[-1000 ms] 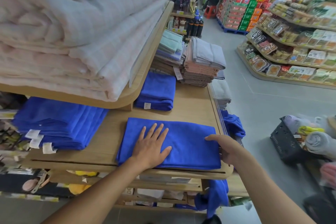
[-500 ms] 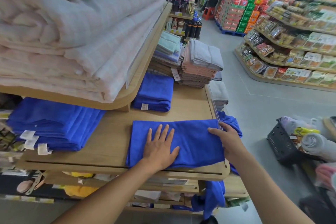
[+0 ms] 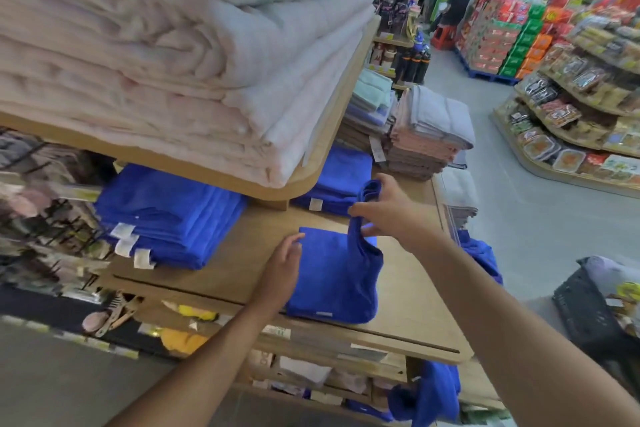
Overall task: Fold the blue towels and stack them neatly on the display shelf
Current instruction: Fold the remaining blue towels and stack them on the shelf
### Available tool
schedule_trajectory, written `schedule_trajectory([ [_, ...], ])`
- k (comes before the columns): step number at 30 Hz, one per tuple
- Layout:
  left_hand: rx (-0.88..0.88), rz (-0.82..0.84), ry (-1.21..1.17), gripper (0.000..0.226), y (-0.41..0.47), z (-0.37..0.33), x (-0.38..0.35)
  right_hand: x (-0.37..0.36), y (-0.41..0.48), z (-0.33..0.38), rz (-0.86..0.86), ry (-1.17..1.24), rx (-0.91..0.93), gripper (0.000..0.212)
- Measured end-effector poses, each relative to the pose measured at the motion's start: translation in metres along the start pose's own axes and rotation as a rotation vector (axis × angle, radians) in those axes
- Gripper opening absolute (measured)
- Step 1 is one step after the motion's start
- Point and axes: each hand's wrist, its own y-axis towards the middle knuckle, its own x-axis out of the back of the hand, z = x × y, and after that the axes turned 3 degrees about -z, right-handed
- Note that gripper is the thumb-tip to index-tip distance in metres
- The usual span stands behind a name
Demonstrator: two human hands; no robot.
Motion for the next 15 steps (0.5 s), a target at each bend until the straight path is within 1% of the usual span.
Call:
schedule_trajectory([
  [2,0.049,0.001,-0.196,0.032,0.001,-0.002,0.005,-0.042,0.013,-0.004,0.067,-0.147,0.019,0.07],
  [4,0.054,-0.025,-0.258,0.034,0.005,-0.006,0.01,-0.075,0.022,-0.018,0.164,-0.206,-0.018,0.063],
  [5,0.058,-0.043,-0.249,0.035,0.006,-0.008,0.013,-0.083,0.027,-0.027,0.195,-0.26,-0.015,0.055],
  [7,0.089,-0.078,-0.224,0.031,0.005,-0.011,0.017,-0.079,0.034,-0.043,0.176,-0.404,0.042,0.039],
  [8,0.104,-0.076,-0.238,0.029,0.006,-0.011,0.018,-0.069,0.036,-0.051,0.124,-0.452,0.063,0.037],
  [9,0.107,-0.062,-0.253,0.03,0.006,-0.01,0.019,-0.057,0.038,-0.059,0.052,-0.497,0.074,0.038],
  [10,0.103,-0.032,-0.267,0.036,0.006,-0.008,0.018,-0.042,0.038,-0.068,-0.037,-0.549,0.079,0.041],
  [12,0.089,0.007,-0.238,0.049,0.005,-0.006,0.017,-0.016,0.033,-0.087,-0.182,-0.615,0.046,0.057],
  [13,0.086,-0.014,-0.203,0.052,0.003,-0.005,0.017,-0.008,0.03,-0.097,-0.188,-0.61,-0.01,0.065],
  [15,0.083,-0.111,-0.099,0.051,0.001,-0.001,0.018,-0.004,0.02,-0.111,-0.093,-0.536,-0.187,0.069],
])
